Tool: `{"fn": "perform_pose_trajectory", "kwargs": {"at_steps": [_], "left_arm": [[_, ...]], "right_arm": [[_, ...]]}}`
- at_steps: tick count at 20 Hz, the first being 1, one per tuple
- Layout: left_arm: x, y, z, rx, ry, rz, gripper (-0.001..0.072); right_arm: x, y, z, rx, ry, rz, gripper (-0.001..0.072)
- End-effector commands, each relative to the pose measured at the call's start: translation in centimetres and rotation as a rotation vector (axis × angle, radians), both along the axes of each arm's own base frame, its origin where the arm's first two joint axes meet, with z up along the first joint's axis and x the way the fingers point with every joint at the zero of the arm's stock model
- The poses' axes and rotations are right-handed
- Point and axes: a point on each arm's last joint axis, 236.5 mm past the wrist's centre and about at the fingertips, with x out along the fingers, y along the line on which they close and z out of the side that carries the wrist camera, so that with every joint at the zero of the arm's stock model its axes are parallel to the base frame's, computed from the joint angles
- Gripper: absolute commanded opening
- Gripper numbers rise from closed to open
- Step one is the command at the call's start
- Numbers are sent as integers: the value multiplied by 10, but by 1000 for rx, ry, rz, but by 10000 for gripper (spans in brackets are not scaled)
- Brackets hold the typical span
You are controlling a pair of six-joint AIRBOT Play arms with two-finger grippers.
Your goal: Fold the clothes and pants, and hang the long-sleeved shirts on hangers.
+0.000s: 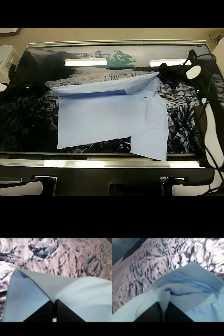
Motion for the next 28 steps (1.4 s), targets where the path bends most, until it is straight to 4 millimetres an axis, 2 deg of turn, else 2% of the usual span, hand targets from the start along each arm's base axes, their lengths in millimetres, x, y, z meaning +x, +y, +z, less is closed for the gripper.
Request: {"fn": "perform_pose_trajectory", "kwargs": {"at_steps": [1, 4, 5, 6, 7, 8, 9, 10, 12, 14, 16, 17, 22, 25, 27, 28], "left_arm": [[17, -12, -30, -67, 19, 42, 23], [12, -39, -40, -70, 48, -25, 23], [11, -46, -40, -71, 49, -38, 24], [9, -48, -38, -75, 52, -50, 66], [4, -47, -33, -84, 61, -63, 217], [-3, -42, -28, -99, 82, -84, 431], [-15, -34, -23, -108, 121, -118, 659], [-36, -20, -21, -105, 188, -168, 720], [-94, 18, -27, -75, 396, -232, 720], [-153, 49, -33, -44, 587, -264, 706], [-185, 57, -37, -32, 634, -246, 585], [-196, 55, -43, -29, 626, -221, 585], [-265, 17, -100, -35, 630, -249, 584], [-273, -8, -111, -113, 585, -305, 583], [-272, -11, -120, -117, 575, -279, 582], [-273, -12, -124, -123, 575, -273, 553]], "right_arm": [[19, 2, -38, 87, 29, -83, 45], [7, 9, -65, 72, 112, -34, 45], [4, 6, -67, 57, 126, -24, 46], [0, 0, -64, 49, 132, -16, 69], [-4, -11, -55, 32, 129, -1, 175], [-13, -30, -42, -7, 118, 34, 361], [-26, -52, -29, -48, 117, 67, 516], [-46, -81, -17, -88, 140, 84, 564], [-101, -142, -6, -143, 264, 60, 561], [-167, -182, -7, -158, 433, 66, 553], [-215, -201, -14, -137, 577, 58, 552], [-230, -201, -19, -111, 618, 59, 552], [-254, -164, -46, -64, 684, 169, 552], [-255, -145, -53, -71, 694, 247, 529], [-251, -135, -54, -92, 684, 291, 530], [-248, -131, -54, -103, 676, 301, 530]]}}
